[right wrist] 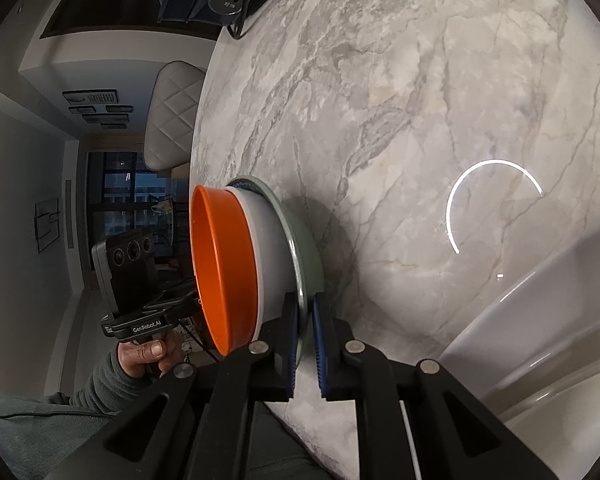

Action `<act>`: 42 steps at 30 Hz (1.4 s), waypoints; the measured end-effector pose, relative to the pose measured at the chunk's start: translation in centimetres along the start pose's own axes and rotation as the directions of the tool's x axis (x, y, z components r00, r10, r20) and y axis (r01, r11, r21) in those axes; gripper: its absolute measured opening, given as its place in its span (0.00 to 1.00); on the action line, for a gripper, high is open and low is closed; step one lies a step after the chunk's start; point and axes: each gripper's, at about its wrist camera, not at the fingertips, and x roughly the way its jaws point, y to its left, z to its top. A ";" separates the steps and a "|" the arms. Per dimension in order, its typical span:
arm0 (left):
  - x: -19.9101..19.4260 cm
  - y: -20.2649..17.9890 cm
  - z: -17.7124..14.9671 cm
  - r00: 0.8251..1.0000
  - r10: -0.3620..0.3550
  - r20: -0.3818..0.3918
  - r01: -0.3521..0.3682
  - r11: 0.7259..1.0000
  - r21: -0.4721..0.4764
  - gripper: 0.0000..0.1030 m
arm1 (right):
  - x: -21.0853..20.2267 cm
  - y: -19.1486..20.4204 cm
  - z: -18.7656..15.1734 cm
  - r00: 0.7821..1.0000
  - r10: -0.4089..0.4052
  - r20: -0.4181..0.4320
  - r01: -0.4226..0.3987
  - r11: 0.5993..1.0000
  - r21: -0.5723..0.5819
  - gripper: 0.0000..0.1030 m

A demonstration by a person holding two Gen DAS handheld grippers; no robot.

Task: Organize plates and bowls
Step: 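Lift the nested bowls and carry them toward the white plate stack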

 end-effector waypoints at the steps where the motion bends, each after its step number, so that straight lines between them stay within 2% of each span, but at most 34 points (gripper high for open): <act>1: 0.0 0.0 0.0 1.000 0.009 -0.004 -0.009 1.000 0.009 0.12 | 0.0 -0.2 -0.1 1.000 0.016 0.002 -0.016 1.000 0.011 0.12; 5: 0.0 -0.3 0.0 1.000 0.030 0.002 -0.030 0.999 0.022 0.11 | -0.1 -0.5 -0.5 0.998 0.063 0.011 -0.064 0.998 0.027 0.12; 30: -0.9 -2.0 0.6 0.999 0.050 0.022 -0.050 0.998 0.024 0.11 | -1.2 1.3 -0.7 0.997 0.050 0.064 -0.051 0.999 0.019 0.12; 42: -2.7 -5.9 2.2 1.000 0.021 0.018 -0.022 0.995 0.096 0.11 | -4.2 2.7 -2.6 0.985 0.033 0.168 -0.041 0.998 0.042 0.12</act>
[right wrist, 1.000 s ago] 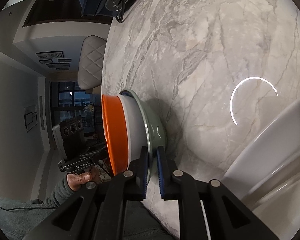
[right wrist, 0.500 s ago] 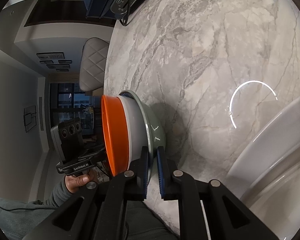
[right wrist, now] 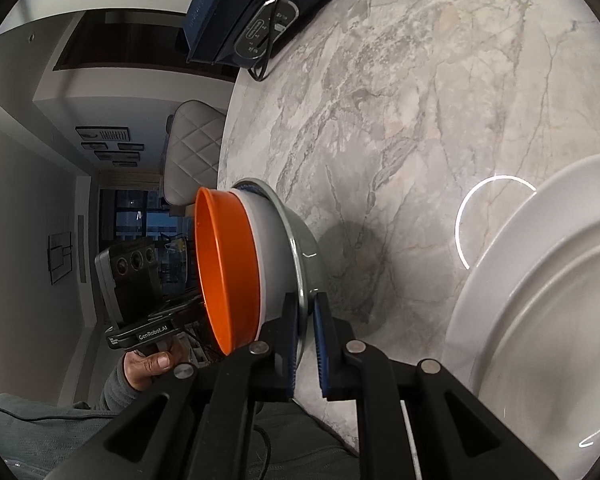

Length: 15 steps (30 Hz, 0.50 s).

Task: Organize plates and bowls
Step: 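Lift the nested bowls and carry them toward the white plate stack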

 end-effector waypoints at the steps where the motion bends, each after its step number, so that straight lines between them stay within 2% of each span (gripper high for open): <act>1: 0.0 -0.4 0.2 1.000 -0.006 -0.004 0.006 1.000 0.007 0.11 | -0.5 0.1 -0.3 1.000 -0.004 0.013 0.004 1.000 0.003 0.12; 8: 0.7 -4.7 0.9 0.999 -0.030 -0.034 0.033 0.995 0.091 0.10 | -4.5 0.0 -2.7 0.994 -0.024 0.103 0.020 0.999 0.043 0.11; 15: 2.6 -10.0 0.8 0.999 -0.040 -0.036 0.044 0.992 0.116 0.10 | -8.4 -1.8 -4.2 0.989 -0.028 0.142 0.018 0.997 0.072 0.11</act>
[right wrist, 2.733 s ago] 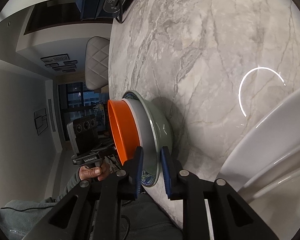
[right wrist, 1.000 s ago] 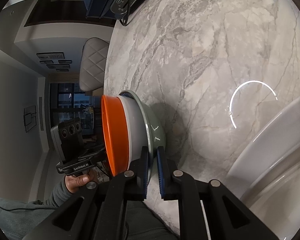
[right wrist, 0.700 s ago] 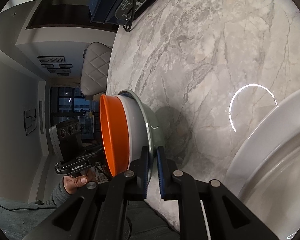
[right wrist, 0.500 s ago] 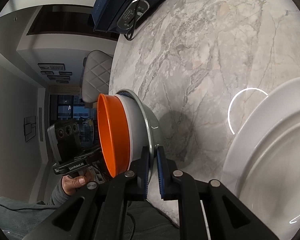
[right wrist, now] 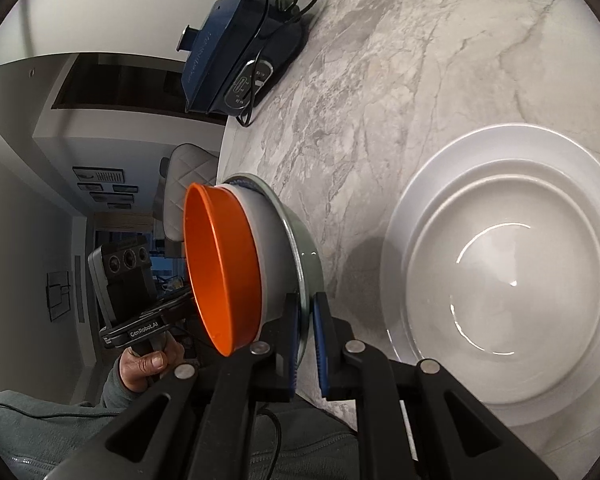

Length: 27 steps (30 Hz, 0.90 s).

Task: Organize plates and bowls
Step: 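Lift the nested bowls and carry them toward the white plate stack, then lower the nested bowls onto the white plate stack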

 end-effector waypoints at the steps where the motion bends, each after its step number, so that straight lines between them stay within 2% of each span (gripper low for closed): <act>1: 0.4 -0.8 0.1 1.000 0.000 -0.001 0.000 1.000 0.005 0.10 | -0.7 -0.4 -0.1 1.000 0.000 0.003 0.000 1.000 0.003 0.11; 8: 4.3 -6.1 0.0 1.000 0.000 -0.013 0.000 1.000 0.012 0.10 | -4.9 -3.6 -0.3 1.000 -0.003 0.007 0.003 1.000 0.010 0.11; 13: 7.4 -8.5 -0.4 0.999 0.002 -0.033 -0.002 1.000 0.006 0.10 | -6.9 -6.0 -0.4 1.000 -0.017 0.005 0.017 1.000 0.023 0.11; 19: 11.0 -9.7 -1.0 0.997 0.016 -0.076 -0.015 1.000 0.007 0.10 | -8.4 -8.6 -0.7 1.000 -0.031 -0.004 0.031 0.998 0.047 0.11; 27: 13.7 -9.7 -1.1 0.995 0.035 -0.094 -0.036 0.999 -0.011 0.10 | -8.2 -11.4 -0.3 0.999 -0.039 -0.036 0.041 0.997 0.071 0.11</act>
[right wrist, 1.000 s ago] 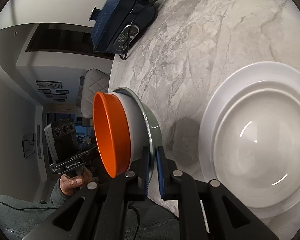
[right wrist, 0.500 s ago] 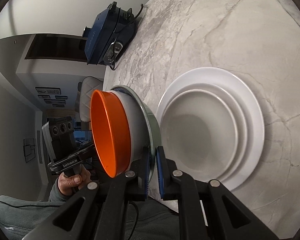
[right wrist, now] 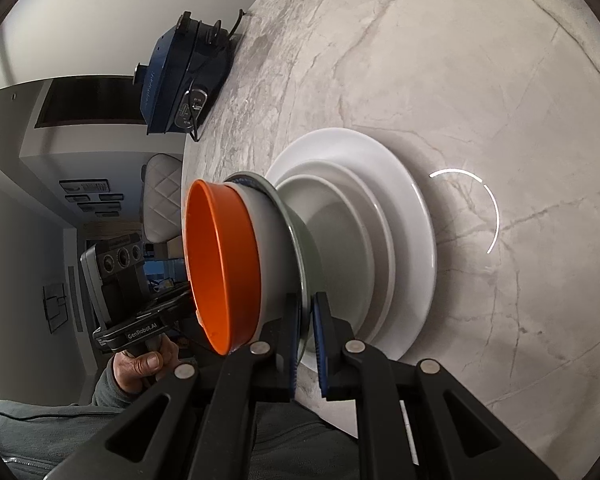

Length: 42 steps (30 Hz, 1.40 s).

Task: Organize plates and bowls
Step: 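Lower the nested bowls onto the white plate stack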

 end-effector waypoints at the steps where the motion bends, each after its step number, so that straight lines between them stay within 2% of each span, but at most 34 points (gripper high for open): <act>1: 0.3 0.1 0.1 1.000 0.005 -0.002 -0.005 1.000 0.001 0.10 | 0.1 -0.3 0.0 1.000 -0.003 -0.006 0.003 1.000 0.009 0.11; 17: 2.9 1.4 0.7 0.999 0.030 -0.020 -0.031 0.999 -0.037 0.09 | 1.5 -1.5 0.7 0.999 -0.021 -0.040 0.022 1.000 0.018 0.11; 28: 3.3 1.7 0.6 0.999 0.038 -0.012 -0.039 0.998 -0.057 0.09 | 1.6 -1.7 0.6 0.999 -0.016 -0.039 0.017 1.000 0.004 0.11; 32: 2.6 2.0 0.4 0.999 0.042 0.005 -0.041 0.997 -0.065 0.13 | 1.5 -1.9 0.6 1.000 -0.008 -0.030 0.008 1.000 0.005 0.11; 39: 1.5 1.9 0.1 0.998 0.054 0.024 -0.053 0.996 -0.066 0.18 | 1.4 -1.9 0.5 0.999 -0.020 -0.031 0.020 1.000 -0.001 0.17; 42: 1.1 1.9 -0.1 0.996 0.084 0.030 -0.082 0.995 -0.064 0.29 | 1.4 -1.8 0.6 0.999 -0.023 -0.028 0.023 1.000 -0.006 0.19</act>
